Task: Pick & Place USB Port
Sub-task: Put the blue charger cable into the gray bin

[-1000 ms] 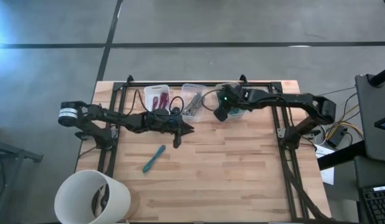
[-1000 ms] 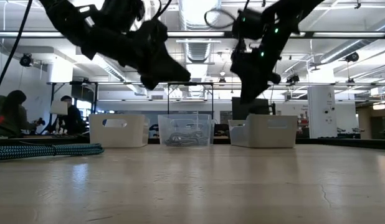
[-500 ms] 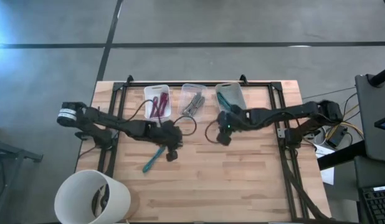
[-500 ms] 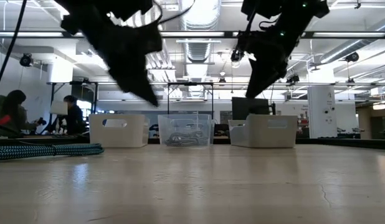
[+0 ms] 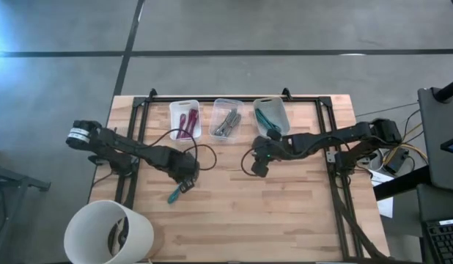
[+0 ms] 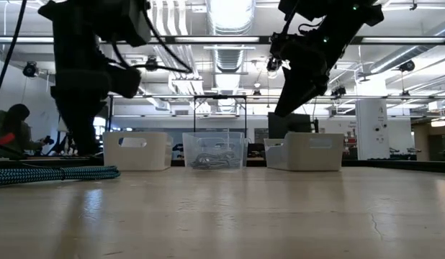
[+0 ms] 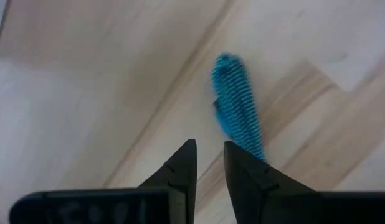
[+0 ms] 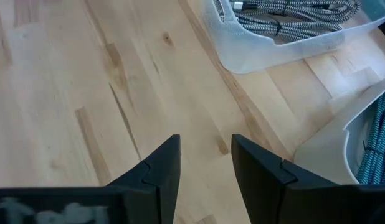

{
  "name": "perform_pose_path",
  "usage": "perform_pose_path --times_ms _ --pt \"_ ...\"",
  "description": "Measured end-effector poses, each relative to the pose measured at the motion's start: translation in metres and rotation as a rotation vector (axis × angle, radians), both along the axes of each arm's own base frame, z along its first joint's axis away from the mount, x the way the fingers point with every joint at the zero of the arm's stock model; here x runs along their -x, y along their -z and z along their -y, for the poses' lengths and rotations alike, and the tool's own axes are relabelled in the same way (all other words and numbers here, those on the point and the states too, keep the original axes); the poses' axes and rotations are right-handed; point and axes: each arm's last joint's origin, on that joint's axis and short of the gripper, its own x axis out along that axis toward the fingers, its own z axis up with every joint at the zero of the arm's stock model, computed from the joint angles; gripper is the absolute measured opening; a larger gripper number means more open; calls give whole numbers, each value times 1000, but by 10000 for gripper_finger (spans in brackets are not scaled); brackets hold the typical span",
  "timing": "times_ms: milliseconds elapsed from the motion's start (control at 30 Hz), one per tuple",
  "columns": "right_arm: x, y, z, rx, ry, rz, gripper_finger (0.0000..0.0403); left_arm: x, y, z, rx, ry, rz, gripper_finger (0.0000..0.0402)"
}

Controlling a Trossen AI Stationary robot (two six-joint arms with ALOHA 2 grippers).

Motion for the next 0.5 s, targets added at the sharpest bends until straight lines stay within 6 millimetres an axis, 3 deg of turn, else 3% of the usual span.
perform_pose_path --times_ms 500 --pt "0 2 0 2 -2 -7 141 4 21 4 130 -14 37 73"
